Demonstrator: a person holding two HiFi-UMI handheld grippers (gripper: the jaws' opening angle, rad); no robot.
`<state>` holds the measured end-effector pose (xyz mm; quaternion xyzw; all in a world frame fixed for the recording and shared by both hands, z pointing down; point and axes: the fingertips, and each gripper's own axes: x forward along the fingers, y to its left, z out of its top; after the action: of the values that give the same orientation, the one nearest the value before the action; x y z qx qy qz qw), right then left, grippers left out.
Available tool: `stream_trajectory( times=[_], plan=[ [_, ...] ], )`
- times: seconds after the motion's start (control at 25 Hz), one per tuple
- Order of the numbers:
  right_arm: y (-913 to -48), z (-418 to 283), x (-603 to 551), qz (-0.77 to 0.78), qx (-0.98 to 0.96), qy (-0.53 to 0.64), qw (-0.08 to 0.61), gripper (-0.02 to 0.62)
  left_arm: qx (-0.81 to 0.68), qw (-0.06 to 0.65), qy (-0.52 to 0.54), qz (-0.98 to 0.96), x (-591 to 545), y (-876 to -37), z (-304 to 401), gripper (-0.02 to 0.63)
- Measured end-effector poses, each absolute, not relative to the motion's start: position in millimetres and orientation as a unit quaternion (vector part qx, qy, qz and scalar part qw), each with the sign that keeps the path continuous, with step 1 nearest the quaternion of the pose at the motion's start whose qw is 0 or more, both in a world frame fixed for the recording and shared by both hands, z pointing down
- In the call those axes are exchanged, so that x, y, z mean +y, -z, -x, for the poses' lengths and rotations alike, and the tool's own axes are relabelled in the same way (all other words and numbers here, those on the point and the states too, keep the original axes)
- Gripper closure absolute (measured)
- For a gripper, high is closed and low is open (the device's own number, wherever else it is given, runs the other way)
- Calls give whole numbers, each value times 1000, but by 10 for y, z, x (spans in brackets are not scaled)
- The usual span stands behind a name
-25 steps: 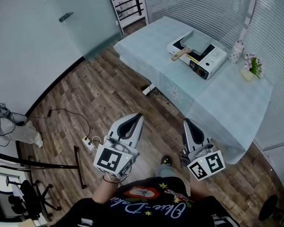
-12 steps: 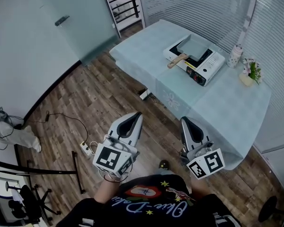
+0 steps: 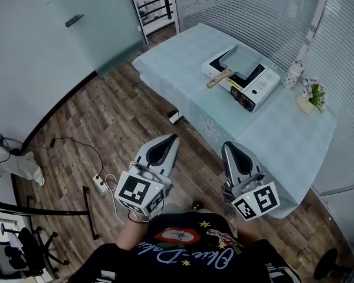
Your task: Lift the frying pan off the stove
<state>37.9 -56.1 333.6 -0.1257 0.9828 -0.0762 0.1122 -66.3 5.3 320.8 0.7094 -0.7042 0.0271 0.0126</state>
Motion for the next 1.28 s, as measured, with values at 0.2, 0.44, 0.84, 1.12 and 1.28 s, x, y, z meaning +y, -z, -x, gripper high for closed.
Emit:
stream_trajectory(
  times=[0.2, 0.44, 0.84, 1.12, 1.28],
  plan=[
    [-3377, -317, -623, 130, 980, 99, 110, 595, -706, 22, -28, -707, 9, -3240, 775, 603],
    [-3389, -379, -850, 162, 973, 109, 121, 595, -682, 11, -30, -730, -309, -3230, 771, 603],
    [-3454, -403, -1431, 270, 950, 110, 115, 595, -586, 2, -25, -810, -1181, -3253, 820, 602],
    [-3545, 7, -1878, 299, 942, 118, 101, 595, -564, 10, -23, -825, -1728, -3318, 1331, 601],
    [-3553, 301, -2131, 306, 941, 114, 89, 595, -555, 33, -4, -831, -2026, -3340, 1697, 601]
  ],
)
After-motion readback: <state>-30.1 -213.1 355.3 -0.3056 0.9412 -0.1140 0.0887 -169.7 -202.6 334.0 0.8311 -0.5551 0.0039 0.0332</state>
